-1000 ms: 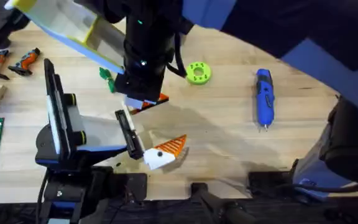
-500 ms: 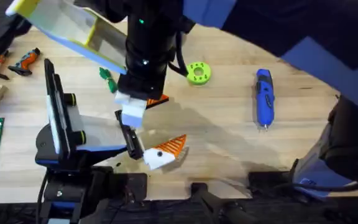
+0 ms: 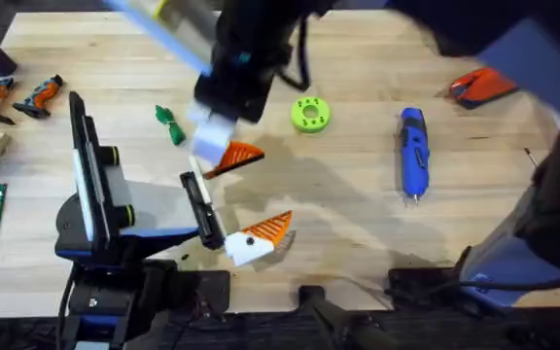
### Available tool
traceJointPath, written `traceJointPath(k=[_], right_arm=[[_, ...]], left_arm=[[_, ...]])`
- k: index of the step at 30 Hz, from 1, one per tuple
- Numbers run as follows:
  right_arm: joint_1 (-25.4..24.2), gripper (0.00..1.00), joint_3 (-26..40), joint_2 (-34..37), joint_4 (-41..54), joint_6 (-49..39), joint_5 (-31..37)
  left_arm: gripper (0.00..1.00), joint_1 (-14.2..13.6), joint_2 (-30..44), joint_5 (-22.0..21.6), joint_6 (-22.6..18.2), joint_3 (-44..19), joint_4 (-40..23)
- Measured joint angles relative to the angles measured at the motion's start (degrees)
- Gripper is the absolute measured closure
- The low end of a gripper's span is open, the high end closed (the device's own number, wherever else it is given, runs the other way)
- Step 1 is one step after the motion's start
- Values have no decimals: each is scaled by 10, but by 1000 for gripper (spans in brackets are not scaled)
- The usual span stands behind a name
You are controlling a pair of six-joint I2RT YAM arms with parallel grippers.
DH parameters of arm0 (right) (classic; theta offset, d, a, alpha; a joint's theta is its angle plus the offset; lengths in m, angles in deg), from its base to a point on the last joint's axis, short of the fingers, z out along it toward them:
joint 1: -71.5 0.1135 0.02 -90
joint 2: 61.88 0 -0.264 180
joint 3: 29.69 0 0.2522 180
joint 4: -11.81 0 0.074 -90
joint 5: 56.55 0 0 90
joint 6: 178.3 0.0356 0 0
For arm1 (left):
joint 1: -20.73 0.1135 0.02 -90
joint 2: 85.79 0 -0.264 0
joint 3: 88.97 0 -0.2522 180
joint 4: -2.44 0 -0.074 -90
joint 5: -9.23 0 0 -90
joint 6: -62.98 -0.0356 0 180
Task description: Pick up the gripper from the table and insert it into the empty holder that is missing its gripper. Then pick up a screw, insert it into the mounting hole, and use the screwdriver to tighten it. Finally, clean up the table by picking up the vegetable and placing it into the bucket.
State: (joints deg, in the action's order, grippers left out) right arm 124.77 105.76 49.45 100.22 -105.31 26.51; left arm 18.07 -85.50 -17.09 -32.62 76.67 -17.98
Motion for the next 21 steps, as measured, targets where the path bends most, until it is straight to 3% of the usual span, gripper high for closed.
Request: traceJointPath(k=[11,17,21], right_arm=[[-96,156,-10,-71,-11,63,0],[-131,156,-138,-145,-83,99,0],[-185,156,-231,-204,-100,148,0]], left_arm=[[15,0,0,0,0,0,0],[15,0,0,0,0,0,0],[15,0,0,0,0,0,0]])
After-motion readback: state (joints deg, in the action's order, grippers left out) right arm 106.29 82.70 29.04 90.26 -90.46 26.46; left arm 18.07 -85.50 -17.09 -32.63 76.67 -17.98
